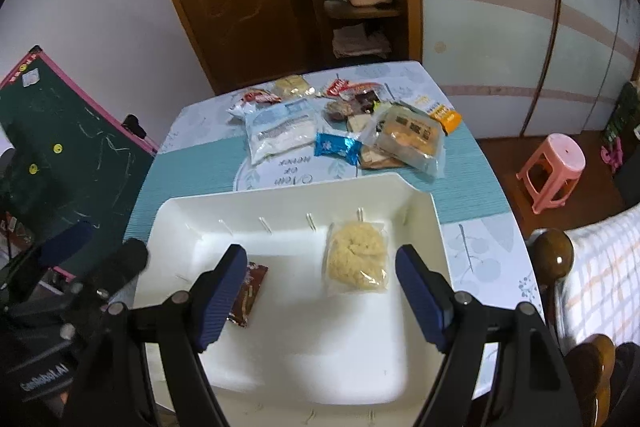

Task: Organize snacks
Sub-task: 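Lower both snacks into the white tray and open both tools, then move both tools back over the snack pile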

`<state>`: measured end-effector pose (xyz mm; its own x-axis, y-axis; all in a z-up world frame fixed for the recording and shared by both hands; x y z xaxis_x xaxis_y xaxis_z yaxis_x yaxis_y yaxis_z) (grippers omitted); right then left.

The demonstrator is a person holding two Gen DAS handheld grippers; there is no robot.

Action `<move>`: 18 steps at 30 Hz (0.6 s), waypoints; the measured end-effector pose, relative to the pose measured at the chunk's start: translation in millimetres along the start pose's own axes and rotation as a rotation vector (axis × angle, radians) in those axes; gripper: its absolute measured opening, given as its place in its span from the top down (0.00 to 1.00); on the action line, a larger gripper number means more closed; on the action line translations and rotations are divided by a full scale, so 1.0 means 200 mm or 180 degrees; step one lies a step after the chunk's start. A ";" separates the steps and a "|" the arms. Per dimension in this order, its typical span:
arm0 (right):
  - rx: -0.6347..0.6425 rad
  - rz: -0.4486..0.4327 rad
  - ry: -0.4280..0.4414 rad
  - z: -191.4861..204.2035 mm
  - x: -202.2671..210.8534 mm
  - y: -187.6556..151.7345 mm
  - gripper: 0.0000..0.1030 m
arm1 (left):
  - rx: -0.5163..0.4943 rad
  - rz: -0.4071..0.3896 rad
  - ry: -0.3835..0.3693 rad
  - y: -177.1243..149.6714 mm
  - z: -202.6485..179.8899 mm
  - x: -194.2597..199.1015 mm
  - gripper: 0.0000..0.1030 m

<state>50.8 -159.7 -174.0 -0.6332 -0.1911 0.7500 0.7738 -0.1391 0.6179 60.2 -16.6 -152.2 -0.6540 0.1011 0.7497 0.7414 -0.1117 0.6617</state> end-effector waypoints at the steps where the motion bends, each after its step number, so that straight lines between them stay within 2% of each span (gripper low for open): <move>1: 0.0027 -0.0027 -0.0001 0.01 0.01 0.01 0.25 | 0.0003 -0.0011 0.0006 0.00 0.00 0.01 0.16; 5: 0.0127 -0.0115 0.0020 0.02 0.03 0.03 0.25 | -0.0004 -0.0012 0.0060 0.02 0.02 0.01 0.14; 11: 0.0290 -0.0069 0.0067 0.05 0.01 0.08 0.25 | -0.0075 -0.0039 0.0025 0.08 0.02 0.02 0.14; 15: 0.0424 -0.0091 0.0072 0.05 0.02 0.17 0.25 | -0.0202 -0.0172 0.0138 0.23 0.06 0.04 0.14; 18: 0.0514 -0.0131 0.0044 0.03 0.03 0.32 0.25 | -0.0350 -0.0213 0.0127 0.35 0.07 0.04 0.14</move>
Point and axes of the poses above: each gripper's, at about its wrist camera, not at the fingertips, and x roughly against the way its jaws point, z to its left, y to its top, the point moved 10 cm from there along -x, roughly the way its jaws point, and after that the axes turned 6 degrees about y, right-handed, at the moved point
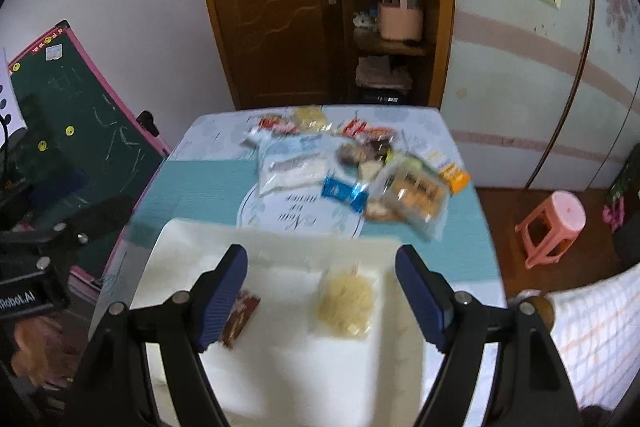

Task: Organize snacks
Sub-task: 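Move both tools back over the snack pile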

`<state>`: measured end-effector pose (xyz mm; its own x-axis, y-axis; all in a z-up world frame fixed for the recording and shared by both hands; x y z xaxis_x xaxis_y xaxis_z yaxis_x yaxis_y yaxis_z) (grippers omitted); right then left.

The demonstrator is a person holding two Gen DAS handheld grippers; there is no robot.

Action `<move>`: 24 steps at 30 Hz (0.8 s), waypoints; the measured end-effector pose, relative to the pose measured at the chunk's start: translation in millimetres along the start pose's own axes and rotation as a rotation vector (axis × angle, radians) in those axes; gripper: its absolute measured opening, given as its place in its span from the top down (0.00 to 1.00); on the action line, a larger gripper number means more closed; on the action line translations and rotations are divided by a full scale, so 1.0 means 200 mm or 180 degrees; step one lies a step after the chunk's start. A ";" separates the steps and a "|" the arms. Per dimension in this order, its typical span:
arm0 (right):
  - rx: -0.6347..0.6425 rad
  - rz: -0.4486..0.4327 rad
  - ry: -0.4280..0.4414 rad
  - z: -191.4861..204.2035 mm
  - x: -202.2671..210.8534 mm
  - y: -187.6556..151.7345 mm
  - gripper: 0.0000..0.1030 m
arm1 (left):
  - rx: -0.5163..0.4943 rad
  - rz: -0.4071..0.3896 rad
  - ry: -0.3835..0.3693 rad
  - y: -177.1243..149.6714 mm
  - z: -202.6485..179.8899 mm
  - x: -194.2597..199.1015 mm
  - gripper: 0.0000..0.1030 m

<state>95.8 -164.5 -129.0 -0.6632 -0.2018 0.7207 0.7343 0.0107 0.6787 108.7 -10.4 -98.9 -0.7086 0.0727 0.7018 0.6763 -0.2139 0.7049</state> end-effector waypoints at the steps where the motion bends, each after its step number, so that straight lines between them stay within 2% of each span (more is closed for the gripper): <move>1: 0.0015 -0.0002 -0.0002 -0.01 0.00 0.03 0.25 | -0.0033 -0.0011 0.0000 0.05 0.01 0.00 0.14; 5: 0.0206 -0.0088 -0.0095 -0.07 0.02 0.27 0.25 | -0.0173 -0.0094 0.0120 0.24 0.08 -0.03 0.14; 7: 0.0285 -0.0124 -0.0114 -0.09 0.02 0.38 0.25 | -0.0229 -0.0125 0.0232 0.33 0.12 -0.05 0.14; 11: 0.0484 -0.0107 -0.0323 -0.14 -0.02 0.64 0.25 | -0.0310 -0.0140 0.0483 0.55 0.23 -0.15 0.14; 15: 0.0618 -0.0023 -0.0290 -0.14 -0.08 0.84 0.25 | -0.0288 -0.0028 0.0481 0.74 0.31 -0.25 0.14; 17: 0.0718 -0.0015 -0.0365 -0.16 -0.11 0.92 0.25 | -0.0336 -0.0037 0.0506 0.82 0.32 -0.30 0.14; 21: 0.0738 0.0187 -0.0235 -0.17 -0.26 0.98 0.25 | -0.0401 0.0075 0.0396 0.88 0.32 -0.46 0.14; 24: 0.0720 0.0397 -0.0234 -0.21 -0.44 0.93 0.25 | -0.0498 0.0259 0.0328 0.83 0.29 -0.66 0.14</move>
Point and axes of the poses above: each gripper's, at about its wrist camera, not at the fingertips, and x roughly against the way its jaws point, z to its left, y to its top, the point moved 10 cm from there along -x, roughly the way its jaws point, and after that the axes turned 6 degrees about y, right-handed, at the moved point
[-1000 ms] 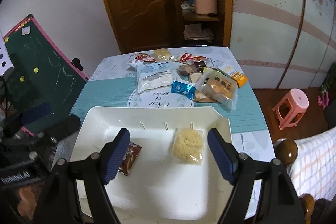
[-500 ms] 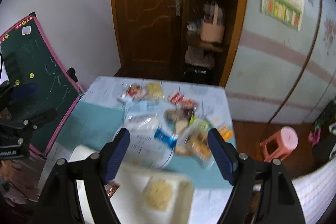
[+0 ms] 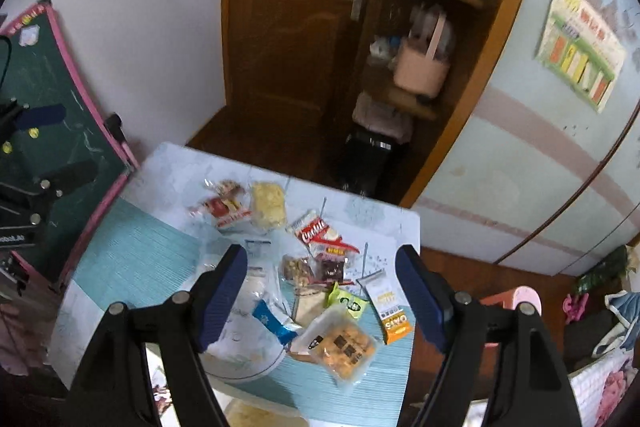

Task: Organize snacks
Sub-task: 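Move both tools back over the snack pile, then grasp the clear white bread bag with the left tool while the right tool grasps the blue snack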

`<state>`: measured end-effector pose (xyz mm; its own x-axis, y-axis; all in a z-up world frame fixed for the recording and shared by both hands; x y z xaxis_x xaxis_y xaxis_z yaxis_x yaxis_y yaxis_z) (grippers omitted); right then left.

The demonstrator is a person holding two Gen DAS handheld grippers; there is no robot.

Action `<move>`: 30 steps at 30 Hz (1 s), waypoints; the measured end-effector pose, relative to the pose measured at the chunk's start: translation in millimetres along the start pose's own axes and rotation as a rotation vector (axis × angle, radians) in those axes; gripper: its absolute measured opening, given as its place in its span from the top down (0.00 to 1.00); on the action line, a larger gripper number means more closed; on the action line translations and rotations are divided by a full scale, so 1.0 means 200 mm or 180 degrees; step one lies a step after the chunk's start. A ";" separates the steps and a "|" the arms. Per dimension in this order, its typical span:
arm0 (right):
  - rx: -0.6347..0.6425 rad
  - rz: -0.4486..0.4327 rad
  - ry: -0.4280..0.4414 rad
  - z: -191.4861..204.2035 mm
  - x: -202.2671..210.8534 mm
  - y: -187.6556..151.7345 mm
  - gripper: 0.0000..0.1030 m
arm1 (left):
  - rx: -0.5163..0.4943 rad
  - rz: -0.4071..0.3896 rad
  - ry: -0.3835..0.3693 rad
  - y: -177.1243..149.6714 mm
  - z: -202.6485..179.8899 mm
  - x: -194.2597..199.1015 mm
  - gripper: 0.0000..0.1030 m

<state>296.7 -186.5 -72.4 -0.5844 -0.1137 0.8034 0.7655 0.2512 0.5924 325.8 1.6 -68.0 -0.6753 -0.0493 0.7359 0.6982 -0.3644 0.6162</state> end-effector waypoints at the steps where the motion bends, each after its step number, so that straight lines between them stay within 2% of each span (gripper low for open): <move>1: 0.0000 0.0082 0.0031 0.00 -0.07 -0.03 0.25 | -0.0063 0.0072 0.0011 -0.03 -0.02 -0.09 0.14; 9: 0.0195 0.0738 0.0318 0.13 -0.62 -0.36 0.26 | -0.0385 0.0757 -0.0211 -0.37 -0.22 -0.67 0.14; 11: 0.0294 0.0918 0.0360 0.17 -0.74 -0.45 0.27 | -0.0360 0.0897 -0.0258 -0.44 -0.26 -0.78 0.14; 13: 0.0359 0.1072 0.0411 0.20 -0.82 -0.51 0.32 | -0.0242 0.1038 -0.0392 -0.51 -0.31 -0.87 0.14; 20: 0.0614 0.1362 0.0569 0.27 -0.96 -0.64 0.44 | 0.0093 0.1342 -0.0730 -0.61 -0.41 -1.05 0.14; 25: 0.0772 0.1500 0.0592 0.30 -1.02 -0.70 0.54 | 0.0239 0.1477 -0.0846 -0.65 -0.46 -1.12 0.14; 30: 0.0776 0.1593 0.0661 0.31 -1.07 -0.76 0.59 | 0.0562 0.1638 -0.1177 -0.69 -0.53 -1.20 0.14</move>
Point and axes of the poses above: each gripper's, at about its wrist camera, not at the fingertips, and x roughly against the way its jaws point, z to its left, y to its top, the point moved 10 cm from there along -x, roughly the way its jaws point, and after that the axes turned 6 degrees about y, right-handed, at the moved point
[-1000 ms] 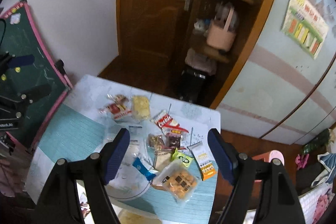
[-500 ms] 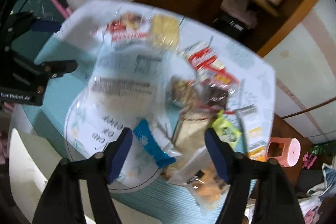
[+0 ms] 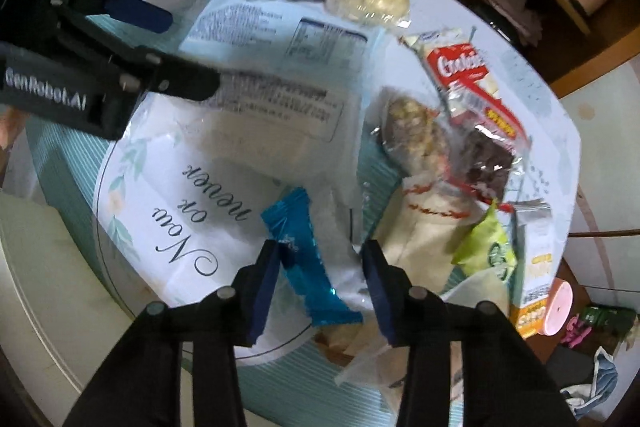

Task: Organize snacks
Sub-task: 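Grasp the clear white bread bag with the left tool while the right tool grasps the blue snack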

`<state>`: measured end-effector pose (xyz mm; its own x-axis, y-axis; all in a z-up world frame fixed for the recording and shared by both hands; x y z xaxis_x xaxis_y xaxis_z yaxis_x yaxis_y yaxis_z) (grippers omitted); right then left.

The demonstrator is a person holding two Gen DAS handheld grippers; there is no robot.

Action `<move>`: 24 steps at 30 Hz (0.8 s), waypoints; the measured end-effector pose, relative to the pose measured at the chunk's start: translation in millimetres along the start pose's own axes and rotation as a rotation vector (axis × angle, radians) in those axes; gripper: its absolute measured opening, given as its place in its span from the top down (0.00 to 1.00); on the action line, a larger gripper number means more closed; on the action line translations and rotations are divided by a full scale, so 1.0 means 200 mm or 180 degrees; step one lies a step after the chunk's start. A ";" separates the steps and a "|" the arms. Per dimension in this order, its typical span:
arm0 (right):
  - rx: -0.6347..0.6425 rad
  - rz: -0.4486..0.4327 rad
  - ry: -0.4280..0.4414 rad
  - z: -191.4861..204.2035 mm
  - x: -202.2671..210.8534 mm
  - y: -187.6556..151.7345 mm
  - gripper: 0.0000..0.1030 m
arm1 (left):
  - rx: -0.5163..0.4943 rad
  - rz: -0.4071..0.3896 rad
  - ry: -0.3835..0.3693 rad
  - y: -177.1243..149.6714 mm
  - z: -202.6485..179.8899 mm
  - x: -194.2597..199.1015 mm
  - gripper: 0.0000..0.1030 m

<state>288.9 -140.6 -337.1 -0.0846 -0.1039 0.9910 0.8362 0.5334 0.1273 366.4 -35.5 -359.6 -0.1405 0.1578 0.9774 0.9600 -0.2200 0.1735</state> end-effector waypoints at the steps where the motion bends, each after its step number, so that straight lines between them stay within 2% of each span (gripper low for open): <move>1: -0.0014 -0.0003 0.0027 0.00 -0.01 0.00 0.60 | 0.0044 0.0017 -0.0029 0.00 0.00 -0.02 0.14; 4: -0.0042 0.0003 0.0098 0.00 -0.02 -0.01 0.64 | 0.0169 0.0012 -0.0173 0.01 -0.02 -0.05 0.11; 9: -0.0076 -0.0017 0.0158 0.01 -0.04 -0.01 0.66 | 0.0097 -0.0036 -0.0052 0.02 -0.07 -0.08 0.03; 12: -0.0110 -0.0048 0.0196 0.00 -0.04 0.00 0.67 | -0.0051 -0.0128 -0.0008 0.04 -0.14 -0.09 0.06; 17: -0.0161 -0.0114 0.0242 0.00 -0.04 -0.02 0.69 | -0.0081 -0.0252 0.0010 0.05 -0.16 -0.03 0.31; 18: -0.0173 -0.0122 0.0254 0.00 -0.04 -0.02 0.69 | -0.0073 -0.0289 0.0046 0.06 -0.15 -0.01 0.46; 19: -0.0186 -0.0132 0.0267 0.01 -0.05 -0.02 0.70 | -0.0022 -0.0349 0.0056 0.07 -0.14 0.02 0.67; 20: -0.0185 -0.0141 0.0251 0.01 -0.05 -0.02 0.70 | 0.0018 -0.0347 0.0019 0.07 -0.14 0.03 0.75; 21: -0.0188 -0.0150 0.0241 0.01 -0.05 -0.03 0.70 | 0.0086 -0.0336 -0.0070 0.07 -0.15 0.05 0.82; 24: -0.0256 -0.0170 0.0261 0.01 -0.03 -0.04 0.71 | 0.0017 -0.0416 0.0051 0.06 -0.17 0.09 0.86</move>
<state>281.1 -143.0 -343.5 -0.0883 -0.2004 0.9757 0.8728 0.4566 0.1728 366.8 -67.7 -336.5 -0.2681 0.1694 0.9484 0.9345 -0.1935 0.2988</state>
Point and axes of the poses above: each gripper's, at about its wrist camera, not at the fingertips, and x roughly against the way its jaws point, z to its left, y to its top, the point moved 10 cm from there along -x, roughly the way its jaws point, and after that the axes turned 6 degrees about y, right-handed, at the moved point
